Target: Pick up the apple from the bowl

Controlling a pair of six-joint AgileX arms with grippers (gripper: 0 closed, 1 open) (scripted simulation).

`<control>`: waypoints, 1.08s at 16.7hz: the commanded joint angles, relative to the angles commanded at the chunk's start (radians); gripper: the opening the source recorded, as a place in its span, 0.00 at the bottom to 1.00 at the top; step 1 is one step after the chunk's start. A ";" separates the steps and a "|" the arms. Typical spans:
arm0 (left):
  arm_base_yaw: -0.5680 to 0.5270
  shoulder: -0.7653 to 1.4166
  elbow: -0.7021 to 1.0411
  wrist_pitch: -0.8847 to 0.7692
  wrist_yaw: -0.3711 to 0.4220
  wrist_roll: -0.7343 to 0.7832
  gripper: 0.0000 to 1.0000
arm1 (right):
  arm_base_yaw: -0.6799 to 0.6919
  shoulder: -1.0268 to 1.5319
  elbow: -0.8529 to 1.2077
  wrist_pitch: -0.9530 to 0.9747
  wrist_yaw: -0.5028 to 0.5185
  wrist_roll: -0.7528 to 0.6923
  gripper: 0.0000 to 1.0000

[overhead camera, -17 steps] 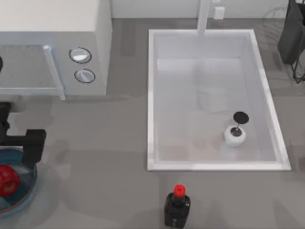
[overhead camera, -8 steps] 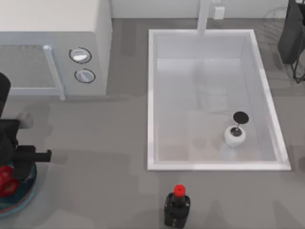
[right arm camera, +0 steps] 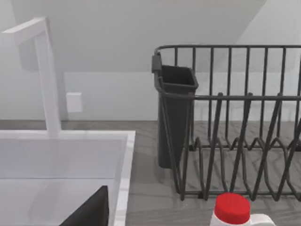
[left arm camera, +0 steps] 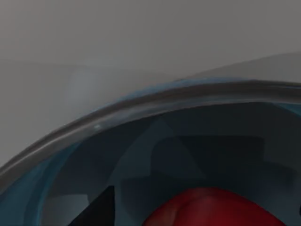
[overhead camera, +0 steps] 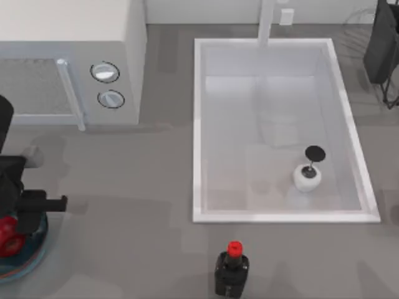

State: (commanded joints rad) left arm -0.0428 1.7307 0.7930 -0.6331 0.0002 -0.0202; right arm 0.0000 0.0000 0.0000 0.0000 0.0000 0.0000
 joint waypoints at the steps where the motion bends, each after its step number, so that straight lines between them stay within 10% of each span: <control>1: 0.000 0.000 0.000 0.000 0.000 0.000 0.55 | 0.000 0.000 0.000 0.000 0.000 0.000 1.00; 8: 0.000 0.000 0.000 0.000 0.000 0.000 0.02 | 0.000 0.000 0.000 0.000 0.000 0.000 1.00; 18: 0.007 -0.088 0.030 -0.082 0.012 0.029 0.00 | 0.000 0.000 0.000 0.000 0.000 0.000 1.00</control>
State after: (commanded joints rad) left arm -0.0357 1.6429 0.8231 -0.7146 0.0126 0.0084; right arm 0.0000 0.0000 0.0000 0.0000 0.0000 0.0000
